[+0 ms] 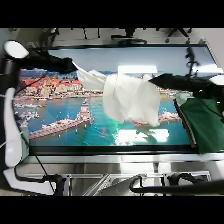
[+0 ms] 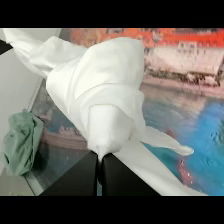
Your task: Fold the shirts.
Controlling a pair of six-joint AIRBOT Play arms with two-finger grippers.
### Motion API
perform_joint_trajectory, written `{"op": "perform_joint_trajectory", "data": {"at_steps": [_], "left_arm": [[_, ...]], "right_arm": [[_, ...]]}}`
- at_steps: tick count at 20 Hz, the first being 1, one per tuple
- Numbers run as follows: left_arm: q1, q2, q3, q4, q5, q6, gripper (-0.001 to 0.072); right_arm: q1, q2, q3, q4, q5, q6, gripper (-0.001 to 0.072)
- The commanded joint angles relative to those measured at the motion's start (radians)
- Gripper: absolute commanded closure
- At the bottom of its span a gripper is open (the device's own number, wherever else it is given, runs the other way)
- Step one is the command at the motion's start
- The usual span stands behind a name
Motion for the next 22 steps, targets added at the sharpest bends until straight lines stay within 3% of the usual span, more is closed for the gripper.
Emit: {"op": "perform_joint_trajectory", "data": {"at_steps": [1,4,7,13,17,20,22], "left_arm": [[0.054,0.249,0.001,0.014,-0.029,-0.004,0.0697],[0.163,0.460,0.001,0.014,-0.052,0.005,0.0697],[0.261,0.595,-0.018,0.014,-0.087,0.021,0.0696],[0.265,0.755,-0.552,0.011,0.065,0.078,0.0696],[0.134,0.698,-0.962,0.012,0.385,0.132,0.0696],[0.084,0.533,-1.064,0.013,0.593,0.165,0.0696],[0.088,0.387,-1.026,0.012,0.650,0.165,0.0695]], "right_arm": [[-0.064,0.124,0.175,0.001,0.072,0.004,0.0693],[-0.105,0.201,0.341,-0.051,0.104,0.005,0.0693],[-0.104,0.264,0.372,-0.101,0.105,-0.005,0.0693],[-0.063,0.159,0.174,-0.130,0.138,-0.027,0.0693],[0.091,-0.023,-0.034,-0.133,0.050,-0.120,0.0692],[0.188,-0.237,-0.082,-0.129,-0.099,-0.180,0.0692],[0.219,-0.353,-0.080,-0.124,-0.245,-0.200,0.0692]]}}
